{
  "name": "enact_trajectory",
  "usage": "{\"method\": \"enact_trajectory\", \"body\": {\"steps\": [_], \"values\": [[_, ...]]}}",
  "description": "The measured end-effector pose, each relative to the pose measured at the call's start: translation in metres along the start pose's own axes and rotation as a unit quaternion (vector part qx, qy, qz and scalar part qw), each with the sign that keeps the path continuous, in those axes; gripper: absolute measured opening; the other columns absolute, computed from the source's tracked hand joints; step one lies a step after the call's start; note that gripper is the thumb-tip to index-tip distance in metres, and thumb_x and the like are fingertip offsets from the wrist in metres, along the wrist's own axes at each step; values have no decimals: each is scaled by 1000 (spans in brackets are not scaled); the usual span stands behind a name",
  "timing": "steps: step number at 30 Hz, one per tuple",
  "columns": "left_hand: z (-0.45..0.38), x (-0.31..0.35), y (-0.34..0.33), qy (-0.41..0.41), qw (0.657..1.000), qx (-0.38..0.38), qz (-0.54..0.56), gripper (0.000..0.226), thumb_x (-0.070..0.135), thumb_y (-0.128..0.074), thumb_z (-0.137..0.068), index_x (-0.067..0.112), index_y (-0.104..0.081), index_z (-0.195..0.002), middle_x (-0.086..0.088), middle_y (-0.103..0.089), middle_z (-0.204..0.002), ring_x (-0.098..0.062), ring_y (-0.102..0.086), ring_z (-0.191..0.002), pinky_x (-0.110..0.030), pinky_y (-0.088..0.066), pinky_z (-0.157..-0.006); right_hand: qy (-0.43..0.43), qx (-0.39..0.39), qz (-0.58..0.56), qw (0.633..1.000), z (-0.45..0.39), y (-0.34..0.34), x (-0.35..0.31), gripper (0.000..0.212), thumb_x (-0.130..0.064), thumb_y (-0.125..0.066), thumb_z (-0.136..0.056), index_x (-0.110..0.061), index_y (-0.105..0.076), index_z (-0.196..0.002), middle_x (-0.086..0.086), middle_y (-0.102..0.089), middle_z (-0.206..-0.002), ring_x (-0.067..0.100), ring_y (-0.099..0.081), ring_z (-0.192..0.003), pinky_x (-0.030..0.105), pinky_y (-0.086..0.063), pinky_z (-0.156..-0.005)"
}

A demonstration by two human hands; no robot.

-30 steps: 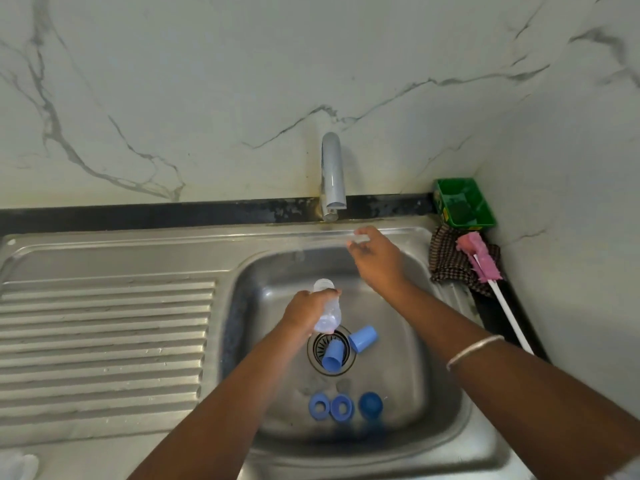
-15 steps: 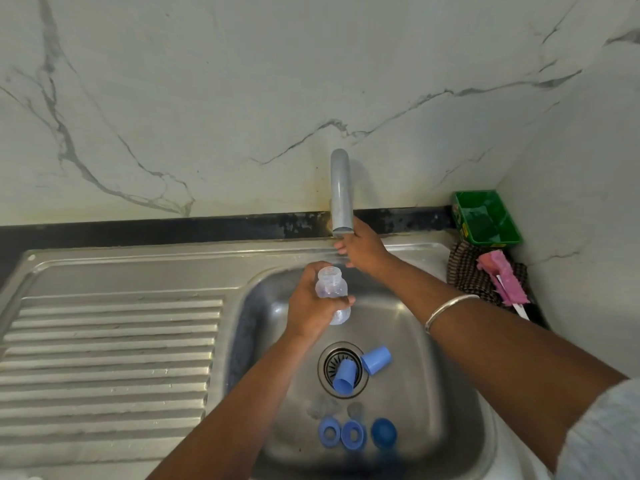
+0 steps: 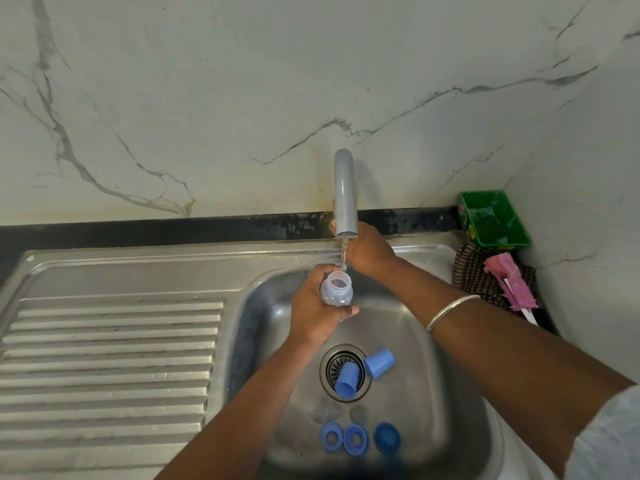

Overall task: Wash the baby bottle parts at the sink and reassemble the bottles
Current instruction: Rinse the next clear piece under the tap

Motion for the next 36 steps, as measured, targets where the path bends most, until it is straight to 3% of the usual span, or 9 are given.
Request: {"method": "enact_trajectory", "body": {"steps": [8,10,13,17,23,26,29,32,36], "values": [[-2,-2,-3,-1,1000,-6,12,60,3,-91,-56,23,-60,-103,3,-67,-94,-20,-62,-89,-29,-51,-79,6,-5,36,999,9,9,-13,30,-48,-41,-104,-35,-46,-77,-7,-58,-71,15,-61,-69,40,-56,-70],[-2,-4,-3,0,1000,-9,9,61,3,-91,-57,24,-59,-104,3,-67,-95,-23,-63,-92,-34,-52,-82,17,6,5,1000,17,12,-15,23,-47,-42,-103,-30,-56,-95,-5,-63,-76,17,-64,-73,38,-55,-69],[-2,-6,-3,1,1000,-16,13,60,3,-90,-58,26,-59,-103,6,-67,-94,-21,-63,-90,-30,-52,-80,9,33,-95,995,44,14,-10,43,-52,-37,-99,-29,-49,-133,-3,-68,-105,19,-65,-95,36,-50,-82],[-3,-7,-7,13,999,-25,40,60,-3,-89,-58,27,-60,-102,13,-68,-90,-11,-65,-86,-22,-53,-70,-35,42,-285,957,94,2,9,36,-52,-47,-98,-29,-60,-123,-8,-71,-106,15,-68,-100,42,-55,-88],[-2,-13,-12,22,999,-41,-1,52,2,-83,-67,38,-60,-96,15,-72,-87,-5,-69,-83,-16,-53,-63,1,-12,-307,952,128,-16,17,33,-21,-69,-92,-40,-61,-118,-20,-71,-107,0,-67,-99,15,-53,-78],[-5,-17,-11,57,996,-60,-28,62,9,-90,-60,33,-54,-105,10,-72,-94,-9,-70,-85,-20,-55,-69,-67,6,-315,947,123,-17,21,22,-22,-67,-94,-35,-61,-110,-6,-73,-102,10,-71,-93,30,-60,-75],[-9,-18,-7,79,995,-56,-36,40,26,-85,-71,33,-61,-102,7,-71,-98,-14,-69,-91,-28,-56,-80,-185,-23,-416,890,120,-25,24,12,-29,-60,-99,-25,-63,-110,10,-72,-106,29,-73,-93,49,-62,-77],[-8,-18,0,85,996,-27,5,8,35,-65,-83,38,-69,-90,4,-74,-98,-11,-69,-92,-29,-54,-82,-269,-39,-479,835,118,-29,24,23,-35,-57,-100,-16,-65,-111,16,-72,-107,33,-72,-94,41,-62,-76],[-7,-20,2,99,994,-9,-43,24,30,-54,-100,39,-67,-81,14,-72,-80,-2,-66,-78,-21,-52,-72,-347,-48,-511,785,120,-37,22,35,-41,-65,-94,-10,-66,-111,18,-73,-103,30,-72,-90,35,-60,-68]]}}
Point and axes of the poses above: each hand's wrist, its own z-axis away from the middle knuckle, its own y-axis out of the back of the hand, x = y × z, the point moved 4 cm from there along -z, towards the middle knuckle
